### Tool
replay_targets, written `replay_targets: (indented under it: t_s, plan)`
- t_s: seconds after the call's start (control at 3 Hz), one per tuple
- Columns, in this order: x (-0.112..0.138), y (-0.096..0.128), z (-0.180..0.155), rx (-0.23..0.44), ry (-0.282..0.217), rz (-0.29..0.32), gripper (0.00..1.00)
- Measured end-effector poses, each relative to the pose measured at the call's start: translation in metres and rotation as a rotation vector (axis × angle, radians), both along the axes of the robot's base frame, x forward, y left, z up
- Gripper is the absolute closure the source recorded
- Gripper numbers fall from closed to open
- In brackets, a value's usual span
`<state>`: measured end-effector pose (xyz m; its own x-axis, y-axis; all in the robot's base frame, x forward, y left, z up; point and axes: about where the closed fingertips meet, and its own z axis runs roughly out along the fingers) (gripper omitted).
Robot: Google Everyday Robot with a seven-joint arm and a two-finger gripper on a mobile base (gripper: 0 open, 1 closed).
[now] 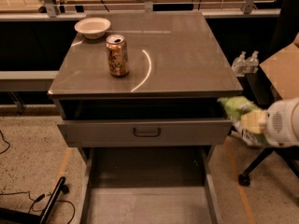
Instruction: Place green jalapeno chip bag into middle drawer
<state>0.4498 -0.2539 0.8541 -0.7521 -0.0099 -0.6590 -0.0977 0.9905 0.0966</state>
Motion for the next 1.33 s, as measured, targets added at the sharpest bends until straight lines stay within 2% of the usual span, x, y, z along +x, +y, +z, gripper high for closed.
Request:
replay_targets:
  t_s: [0.33,0.67,1.0,1.33]
  plan:
    - [-0.013,-0.017,-0.093,0.096,0.15,0.004,1.0]
    - [-0.008,-0.005,-0.134,0.155,0.218,0.042,1.0]
    - [-0.008,-0.005,-0.134,0.155,0.218,0.042,1.0]
    - [0.002,0.008,-0.15,0.167,0.248,0.092,1.0]
